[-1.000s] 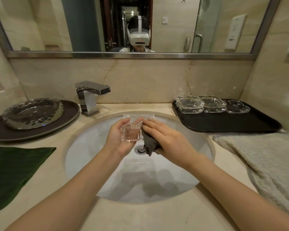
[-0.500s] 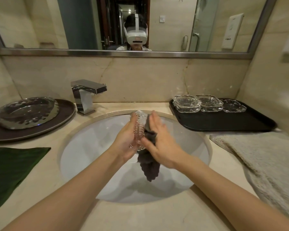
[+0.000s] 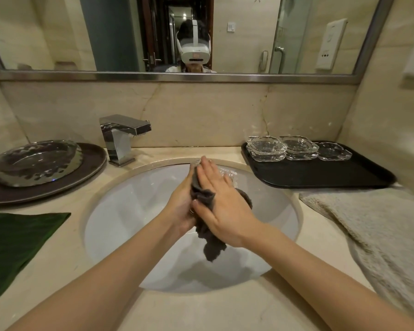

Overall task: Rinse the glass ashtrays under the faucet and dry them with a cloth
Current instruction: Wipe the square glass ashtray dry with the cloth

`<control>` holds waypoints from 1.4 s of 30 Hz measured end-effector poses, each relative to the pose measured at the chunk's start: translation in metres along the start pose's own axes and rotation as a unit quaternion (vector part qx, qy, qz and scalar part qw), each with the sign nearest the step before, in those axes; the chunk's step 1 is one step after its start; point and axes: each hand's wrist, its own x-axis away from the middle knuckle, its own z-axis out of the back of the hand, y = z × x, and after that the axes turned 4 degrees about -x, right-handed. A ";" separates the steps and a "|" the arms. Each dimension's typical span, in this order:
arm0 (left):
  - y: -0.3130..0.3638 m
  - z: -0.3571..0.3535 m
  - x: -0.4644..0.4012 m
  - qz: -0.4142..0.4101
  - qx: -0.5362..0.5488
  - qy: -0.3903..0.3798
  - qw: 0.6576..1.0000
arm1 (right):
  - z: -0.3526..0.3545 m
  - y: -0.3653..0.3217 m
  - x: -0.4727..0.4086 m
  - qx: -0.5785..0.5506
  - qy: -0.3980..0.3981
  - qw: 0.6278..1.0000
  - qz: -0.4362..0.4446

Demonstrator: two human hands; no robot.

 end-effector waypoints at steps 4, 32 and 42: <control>0.004 0.002 0.001 -0.007 -0.019 0.014 1.000 | 0.008 0.002 -0.014 -0.022 0.023 0.999 -0.007; -0.001 -0.020 0.021 -0.002 -0.168 -0.116 0.979 | 0.049 0.021 -0.021 -0.261 0.051 0.911 -0.314; 0.001 -0.020 0.030 -0.025 -0.245 -0.160 0.956 | 0.050 0.052 -0.015 -0.455 -0.078 0.821 -0.336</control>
